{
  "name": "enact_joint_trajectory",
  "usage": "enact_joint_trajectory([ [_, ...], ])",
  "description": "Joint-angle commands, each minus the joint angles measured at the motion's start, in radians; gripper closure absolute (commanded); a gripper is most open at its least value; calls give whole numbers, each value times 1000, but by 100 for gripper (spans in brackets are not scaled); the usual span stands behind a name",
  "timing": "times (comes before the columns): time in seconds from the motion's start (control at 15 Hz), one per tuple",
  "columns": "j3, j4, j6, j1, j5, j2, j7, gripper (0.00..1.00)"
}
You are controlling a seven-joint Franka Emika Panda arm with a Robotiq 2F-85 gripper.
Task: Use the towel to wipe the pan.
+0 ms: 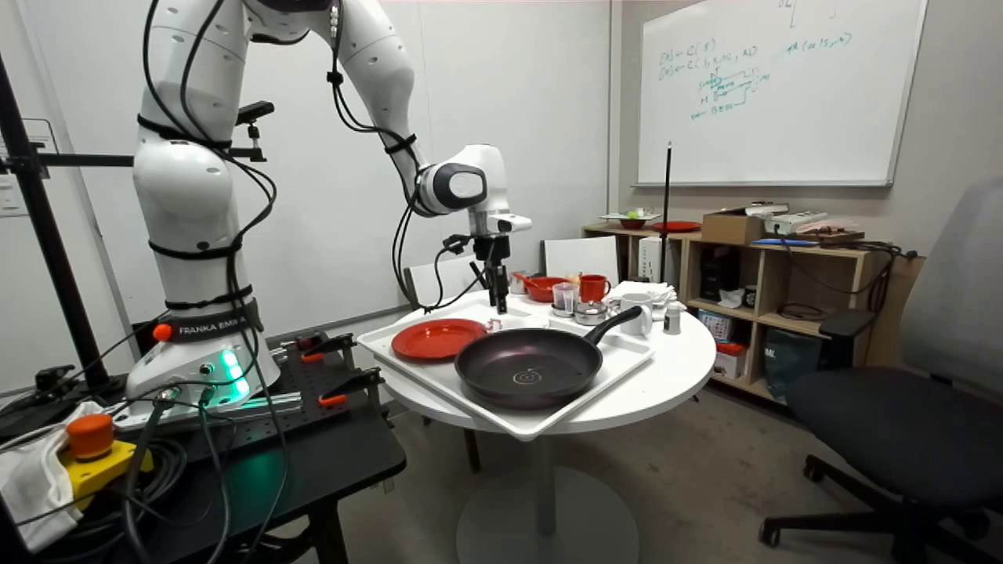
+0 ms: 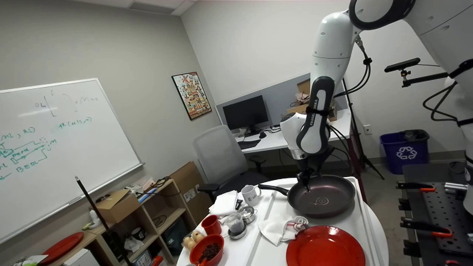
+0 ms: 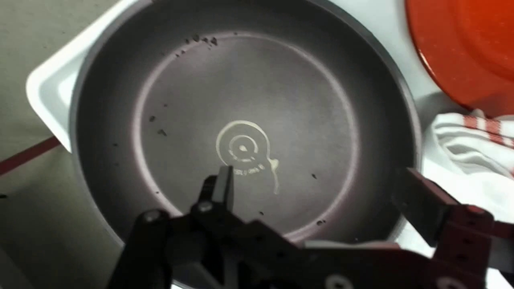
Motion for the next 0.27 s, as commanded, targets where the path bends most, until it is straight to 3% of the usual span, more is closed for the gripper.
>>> enact_joint_trajectory([
  [0.0,-41,-38,-111,5,-112,-36,69,0],
  [0.07,-5,-12,-60,-24,-73,-7,40,0],
  [0.2,-12,-17,-90,-29,-93,-8,45,0],
])
